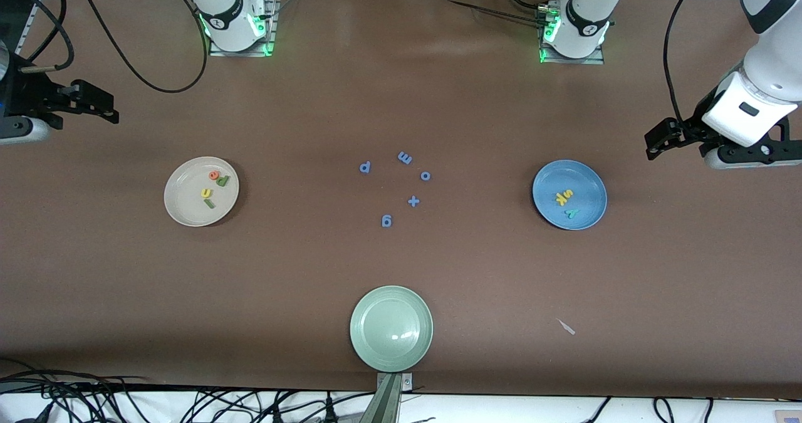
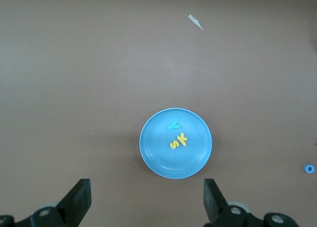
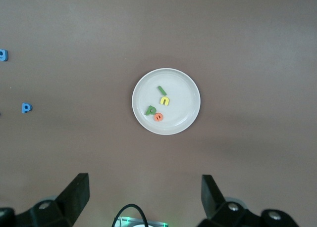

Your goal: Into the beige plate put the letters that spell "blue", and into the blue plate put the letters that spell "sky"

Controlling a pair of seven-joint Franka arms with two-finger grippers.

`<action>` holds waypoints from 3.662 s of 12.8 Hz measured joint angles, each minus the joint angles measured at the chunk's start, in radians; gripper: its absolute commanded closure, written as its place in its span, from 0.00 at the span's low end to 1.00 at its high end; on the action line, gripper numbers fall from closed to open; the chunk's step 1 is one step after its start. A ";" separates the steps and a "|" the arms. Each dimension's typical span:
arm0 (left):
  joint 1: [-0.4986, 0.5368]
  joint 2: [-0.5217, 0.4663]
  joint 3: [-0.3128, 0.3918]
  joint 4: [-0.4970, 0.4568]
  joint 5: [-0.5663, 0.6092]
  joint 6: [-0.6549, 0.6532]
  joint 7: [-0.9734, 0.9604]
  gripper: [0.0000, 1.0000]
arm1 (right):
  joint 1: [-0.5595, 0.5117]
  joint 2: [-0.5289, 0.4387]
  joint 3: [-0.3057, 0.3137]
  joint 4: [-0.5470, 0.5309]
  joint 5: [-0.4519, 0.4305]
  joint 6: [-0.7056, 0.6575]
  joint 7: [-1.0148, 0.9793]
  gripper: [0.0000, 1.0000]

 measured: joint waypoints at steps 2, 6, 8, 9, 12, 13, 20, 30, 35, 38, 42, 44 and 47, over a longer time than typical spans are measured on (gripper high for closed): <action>0.000 0.000 0.000 0.000 0.000 -0.002 0.001 0.00 | -0.059 -0.004 0.062 -0.010 0.000 0.008 0.003 0.00; 0.000 0.000 0.001 0.000 0.000 -0.002 0.006 0.00 | -0.076 0.000 0.077 -0.019 -0.001 0.025 0.008 0.00; 0.000 0.000 0.002 0.000 0.000 -0.002 0.006 0.00 | -0.078 0.000 0.077 -0.019 -0.007 0.028 0.008 0.00; 0.000 0.000 0.002 0.000 0.000 -0.002 0.006 0.00 | -0.078 0.000 0.077 -0.019 -0.015 0.030 0.008 0.00; 0.000 0.000 0.002 0.000 0.000 -0.002 0.006 0.00 | -0.078 0.000 0.083 -0.017 -0.038 0.039 0.008 0.00; 0.000 0.000 0.002 0.000 0.000 -0.002 0.007 0.00 | -0.078 -0.001 0.087 -0.010 -0.046 0.042 0.008 0.00; -0.004 0.000 0.000 0.004 0.000 -0.002 0.007 0.00 | -0.079 -0.005 0.090 0.021 -0.058 0.054 0.008 0.00; -0.002 0.000 0.001 0.006 0.000 -0.013 0.007 0.00 | -0.079 0.013 0.093 0.021 -0.058 0.126 0.009 0.00; -0.002 0.000 0.001 0.006 0.000 -0.014 0.007 0.00 | -0.075 0.016 0.099 0.021 -0.057 0.130 0.009 0.00; -0.002 0.000 0.001 0.006 0.000 -0.025 0.007 0.00 | -0.071 0.016 0.105 0.021 -0.042 0.130 0.012 0.00; -0.004 0.000 0.000 0.006 0.000 -0.027 0.007 0.00 | -0.071 0.016 0.105 0.021 -0.037 0.130 0.013 0.00; -0.004 -0.001 0.000 0.007 0.000 -0.040 0.007 0.00 | -0.071 0.016 0.105 0.021 -0.037 0.130 0.013 0.00; -0.004 -0.003 0.000 0.007 0.000 -0.051 0.007 0.00 | -0.071 0.016 0.105 0.021 -0.037 0.130 0.013 0.00</action>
